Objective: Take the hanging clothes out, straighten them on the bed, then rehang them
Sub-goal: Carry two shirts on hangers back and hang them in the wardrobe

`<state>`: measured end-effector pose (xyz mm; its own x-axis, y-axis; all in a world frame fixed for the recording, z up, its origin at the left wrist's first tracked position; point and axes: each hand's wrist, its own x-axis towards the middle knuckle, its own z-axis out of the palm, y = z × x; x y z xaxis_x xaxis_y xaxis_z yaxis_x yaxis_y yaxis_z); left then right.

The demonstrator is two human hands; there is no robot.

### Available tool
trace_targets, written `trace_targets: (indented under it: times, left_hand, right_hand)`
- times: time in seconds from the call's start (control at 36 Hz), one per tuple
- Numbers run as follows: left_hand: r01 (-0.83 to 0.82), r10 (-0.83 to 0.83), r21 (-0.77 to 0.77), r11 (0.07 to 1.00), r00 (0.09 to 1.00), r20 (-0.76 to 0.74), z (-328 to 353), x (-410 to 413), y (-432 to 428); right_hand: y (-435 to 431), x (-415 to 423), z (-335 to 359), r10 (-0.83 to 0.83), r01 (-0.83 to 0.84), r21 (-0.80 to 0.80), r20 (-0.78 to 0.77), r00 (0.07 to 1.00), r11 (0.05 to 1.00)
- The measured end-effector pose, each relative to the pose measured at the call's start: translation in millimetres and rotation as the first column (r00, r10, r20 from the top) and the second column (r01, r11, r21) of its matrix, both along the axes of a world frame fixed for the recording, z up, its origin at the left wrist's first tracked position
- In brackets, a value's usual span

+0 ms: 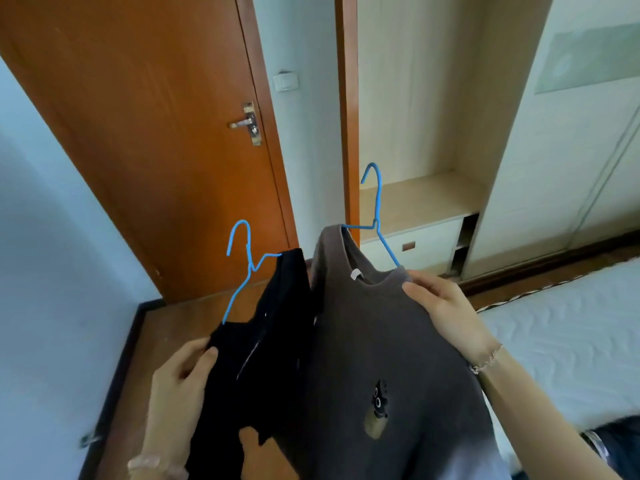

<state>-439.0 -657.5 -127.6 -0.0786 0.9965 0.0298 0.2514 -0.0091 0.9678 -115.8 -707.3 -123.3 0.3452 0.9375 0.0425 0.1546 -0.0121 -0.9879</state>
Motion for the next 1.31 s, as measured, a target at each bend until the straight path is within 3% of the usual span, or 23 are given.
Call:
trace_targets:
  times: [0.28, 0.47, 0.58, 0.69, 0.83, 1.0, 1.17, 1.31]
  left_hand:
    - [0.21, -0.208, -0.024, 0.977, 0.976, 0.063, 12.0, 94.5, 156.5]
    - [0.409, -0.413, 0.055, 0.911, 0.901, 0.131, 31.8, 179.1, 291.0]
    - [0.48, -0.471, 0.015, 0.877, 0.853, 0.225, 39.2, 235.2, 362.0]
    - [0.612, -0.564, -0.069, 0.788, 0.762, 0.317, 49.8, 284.3, 423.1]
    - [0.796, -0.685, -0.186, 0.575, 0.594, 0.422, 58.3, 346.1, 481.3]
    - [0.836, -0.769, -0.056, 0.546, 0.526, 0.363, 82.1, 409.0, 516.9]
    - [0.88, -0.814, 0.046, 0.472, 0.416, 0.405, 115.9, 468.0, 544.9]
    - [0.841, -0.799, 0.13, 0.525, 0.434, 0.417, 146.8, 526.9, 573.1]
  right_hand:
    - [127.3, 62.2, 11.9, -0.167, 0.169, -0.019, 0.08, 0.983, 0.985]
    - [202.4, 124.9, 37.0, -0.348, 0.344, 0.056, 0.118, 0.93, 0.937]
    - [255.1, 152.2, 43.2, -0.454, 0.448, 0.074, 0.16, 0.876, 0.891]
    - [304.3, 172.4, 47.5, -0.525, 0.522, 0.069, 0.196, 0.828, 0.85]
    - [334.8, 203.9, 49.3, -0.627, 0.63, 0.059, 0.212, 0.75, 0.774]
    - [358.9, 238.9, 68.7, -0.664, 0.664, 0.064, 0.165, 0.729, 0.745]
    - [402.3, 287.6, 98.7, -0.654, 0.646, 0.102, 0.152, 0.741, 0.756]
    - [440.0, 346.2, 128.7, -0.636, 0.62, 0.144, 0.173, 0.752, 0.772]
